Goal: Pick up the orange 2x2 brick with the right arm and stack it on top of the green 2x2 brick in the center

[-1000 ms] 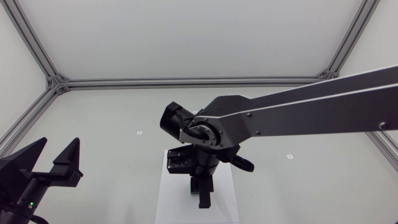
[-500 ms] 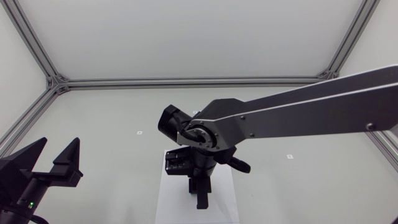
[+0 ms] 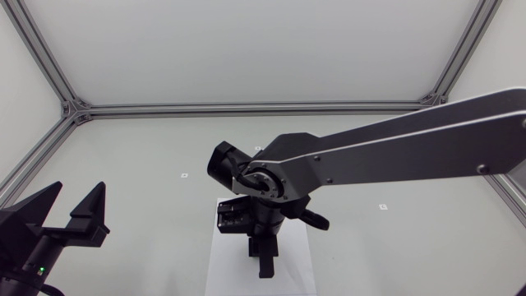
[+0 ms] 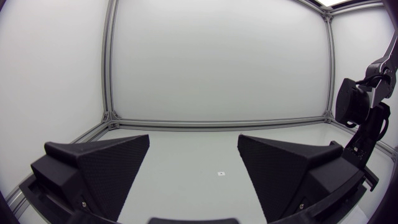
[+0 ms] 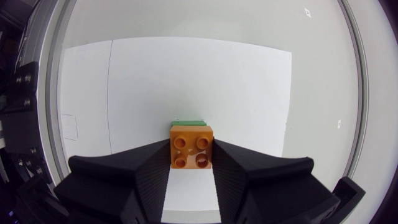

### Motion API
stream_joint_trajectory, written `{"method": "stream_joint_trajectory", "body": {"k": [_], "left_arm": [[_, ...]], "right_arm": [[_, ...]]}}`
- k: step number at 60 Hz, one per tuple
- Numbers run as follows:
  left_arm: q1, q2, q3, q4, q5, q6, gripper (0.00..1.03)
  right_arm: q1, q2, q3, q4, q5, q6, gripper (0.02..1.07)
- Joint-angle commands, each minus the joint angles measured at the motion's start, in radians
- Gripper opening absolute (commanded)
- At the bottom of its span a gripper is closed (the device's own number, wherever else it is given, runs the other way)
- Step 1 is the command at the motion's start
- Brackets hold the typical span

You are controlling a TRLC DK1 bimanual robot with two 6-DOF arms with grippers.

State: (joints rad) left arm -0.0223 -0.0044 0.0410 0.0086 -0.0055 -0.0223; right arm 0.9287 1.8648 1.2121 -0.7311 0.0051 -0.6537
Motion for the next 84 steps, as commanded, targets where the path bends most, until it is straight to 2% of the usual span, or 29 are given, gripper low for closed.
{"method": "stream_joint_trajectory", "body": {"k": [1,84], "left_arm": [[0.002,-0.008,-0.041,-0.015,0.004,0.013,0.99],[0.002,-0.008,-0.041,-0.015,0.004,0.013,0.99]], "right_arm": [[0.009,0.034,0.012,0.002,0.01,0.02,0.07],[0.021,0.048,-0.011,-0.03,0.053,0.063,0.08]]}}
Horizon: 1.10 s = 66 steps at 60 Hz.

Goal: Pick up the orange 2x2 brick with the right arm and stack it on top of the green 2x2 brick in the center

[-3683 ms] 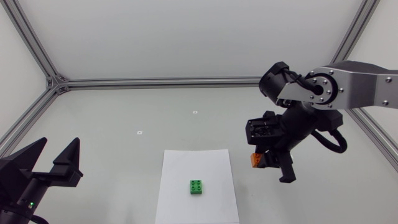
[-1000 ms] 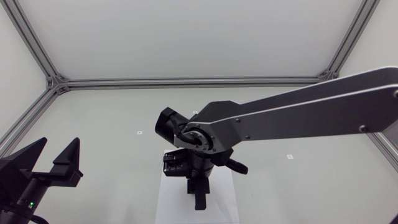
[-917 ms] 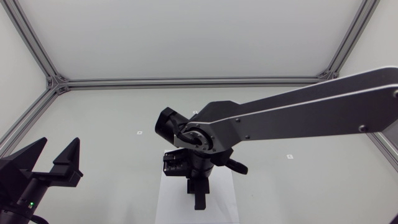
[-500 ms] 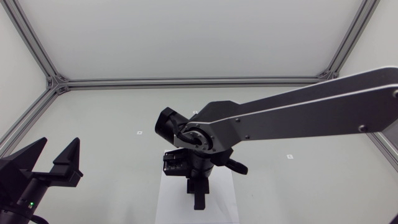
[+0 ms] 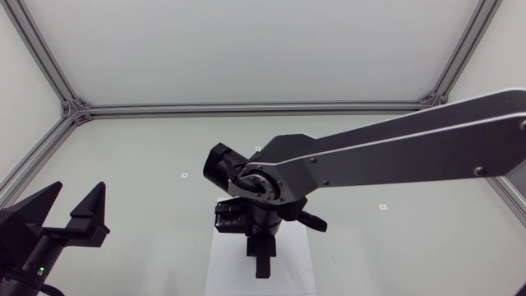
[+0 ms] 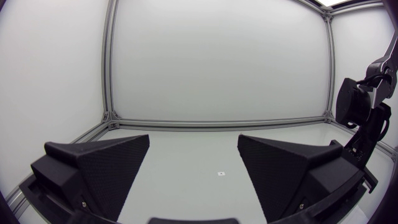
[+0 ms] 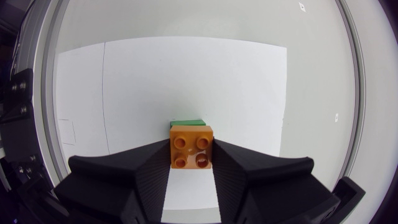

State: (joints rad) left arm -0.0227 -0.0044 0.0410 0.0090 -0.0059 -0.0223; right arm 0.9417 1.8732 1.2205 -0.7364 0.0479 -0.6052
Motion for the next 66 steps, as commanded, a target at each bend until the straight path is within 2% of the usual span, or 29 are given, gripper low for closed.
{"method": "stream_joint_trajectory", "body": {"k": [1,66], "left_arm": [[0.003,-0.008,-0.041,-0.015,0.004,0.013,0.99],[0.003,-0.008,-0.041,-0.015,0.004,0.013,0.99]], "right_arm": [[0.008,0.04,-0.019,-0.024,0.01,0.015,0.08],[-0.006,0.021,-0.003,-0.063,-0.051,-0.03,0.08]]}}
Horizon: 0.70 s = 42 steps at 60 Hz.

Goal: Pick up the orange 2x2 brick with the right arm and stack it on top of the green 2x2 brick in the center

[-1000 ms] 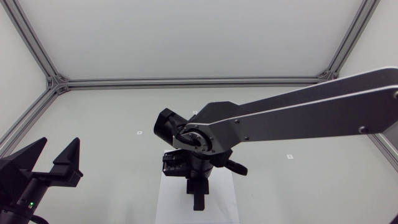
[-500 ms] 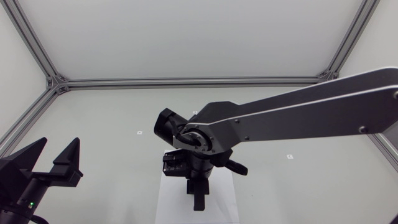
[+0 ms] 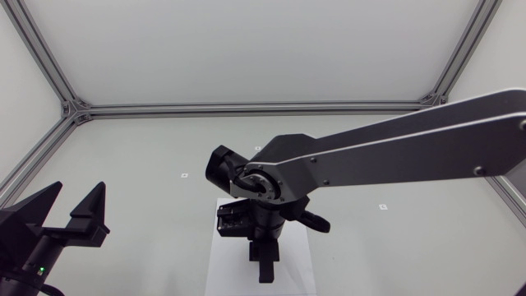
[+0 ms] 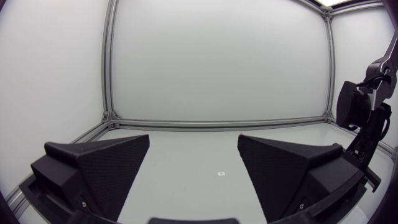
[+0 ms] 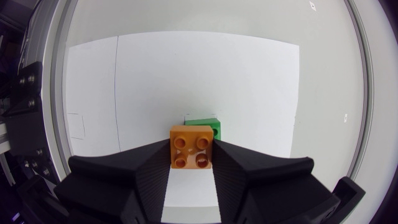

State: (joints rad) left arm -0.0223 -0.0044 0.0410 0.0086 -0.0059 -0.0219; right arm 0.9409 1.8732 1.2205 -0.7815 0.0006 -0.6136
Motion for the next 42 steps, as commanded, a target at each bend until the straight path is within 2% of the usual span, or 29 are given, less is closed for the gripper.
{"method": "stream_joint_trajectory", "body": {"k": [1,42], "left_arm": [[0.002,-0.008,-0.041,-0.013,0.004,0.013,0.99],[0.002,-0.008,-0.041,-0.015,0.004,0.013,0.99]], "right_arm": [[-0.005,0.021,-0.003,-0.019,-0.004,-0.021,0.08],[-0.025,0.03,0.014,-0.019,-0.005,-0.097,0.08]]}}
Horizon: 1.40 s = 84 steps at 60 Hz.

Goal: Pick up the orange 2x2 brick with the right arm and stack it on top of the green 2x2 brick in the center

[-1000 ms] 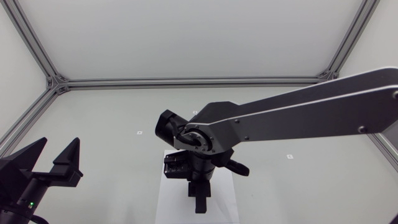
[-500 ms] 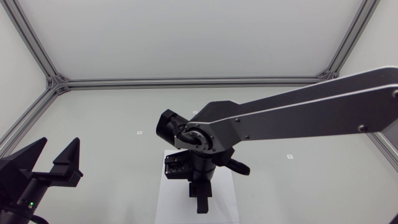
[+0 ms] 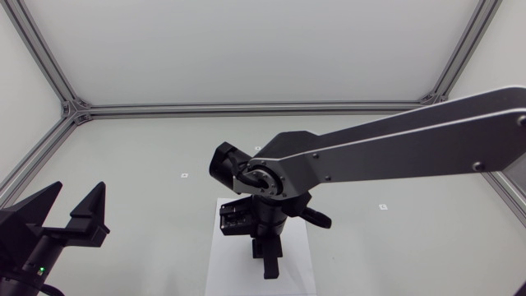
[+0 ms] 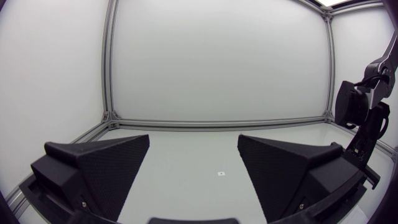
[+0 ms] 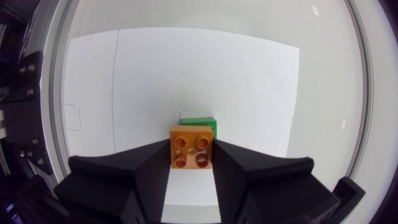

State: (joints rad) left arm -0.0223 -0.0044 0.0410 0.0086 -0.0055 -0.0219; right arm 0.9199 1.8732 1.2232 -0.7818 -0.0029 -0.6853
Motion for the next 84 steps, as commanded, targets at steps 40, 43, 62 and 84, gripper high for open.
{"method": "stream_joint_trajectory", "body": {"k": [40,43,62,84], "left_arm": [[0.002,-0.008,-0.041,-0.013,0.004,0.013,0.99],[0.002,-0.008,-0.041,-0.015,0.004,0.013,0.99],[0.002,-0.008,-0.041,-0.013,0.004,0.013,0.99],[0.002,-0.008,-0.041,-0.015,0.004,0.013,0.99]], "right_arm": [[-0.027,0.053,0.029,-0.008,-0.019,-0.065,0.08],[-0.026,0.055,0.025,-0.01,-0.023,-0.076,0.08],[-0.038,0.104,0.03,-0.054,-0.046,-0.141,0.07],[-0.047,0.129,0.038,-0.082,-0.035,-0.188,0.08]]}}
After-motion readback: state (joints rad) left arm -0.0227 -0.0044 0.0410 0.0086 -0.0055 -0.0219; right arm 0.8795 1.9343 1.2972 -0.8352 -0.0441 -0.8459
